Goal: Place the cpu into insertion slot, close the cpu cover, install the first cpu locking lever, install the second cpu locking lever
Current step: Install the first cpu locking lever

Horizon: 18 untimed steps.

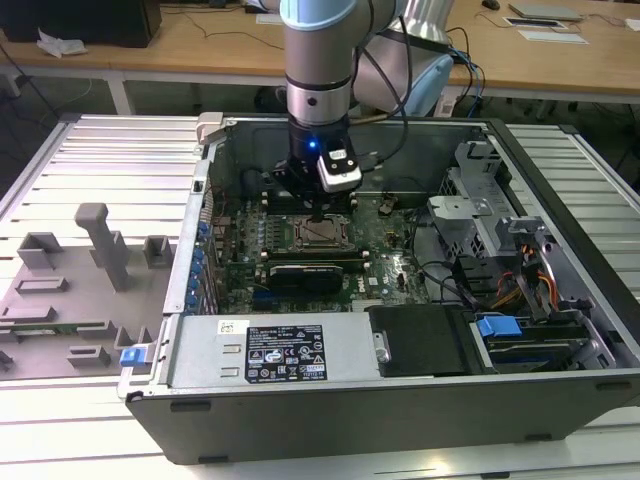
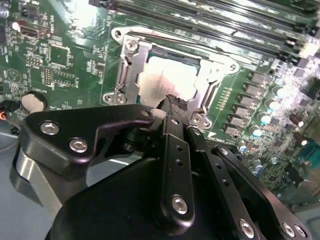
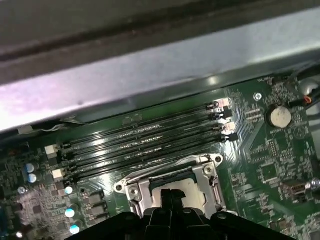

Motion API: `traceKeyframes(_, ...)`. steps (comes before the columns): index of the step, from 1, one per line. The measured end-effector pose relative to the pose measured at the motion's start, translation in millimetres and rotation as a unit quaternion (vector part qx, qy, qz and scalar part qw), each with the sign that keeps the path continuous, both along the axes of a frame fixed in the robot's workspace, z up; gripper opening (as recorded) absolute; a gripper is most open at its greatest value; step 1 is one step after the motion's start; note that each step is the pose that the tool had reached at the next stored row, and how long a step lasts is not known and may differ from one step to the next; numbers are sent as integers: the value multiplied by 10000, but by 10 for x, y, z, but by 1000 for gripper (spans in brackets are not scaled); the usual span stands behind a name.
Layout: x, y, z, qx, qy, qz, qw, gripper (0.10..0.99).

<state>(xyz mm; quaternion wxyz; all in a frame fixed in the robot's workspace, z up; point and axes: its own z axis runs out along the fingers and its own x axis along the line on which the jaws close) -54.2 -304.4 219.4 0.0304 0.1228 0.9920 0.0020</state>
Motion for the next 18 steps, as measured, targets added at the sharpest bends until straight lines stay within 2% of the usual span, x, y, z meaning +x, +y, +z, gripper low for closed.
traceKeyframes(3,43,-3,-4,-1,1,139,9999,106)
traceKeyframes(6,45,-3,-5,0,0,151,9999,106)
traceKeyframes(8,43,-32,-5,0,0,152,9999,106)
traceKeyframes(13,34,-161,-6,-1,1,157,9999,106)
traceKeyframes(16,34,-176,-8,0,-20,480,9988,106)
traceKeyframes(18,33,-176,0,-1,-23,548,9985,106)
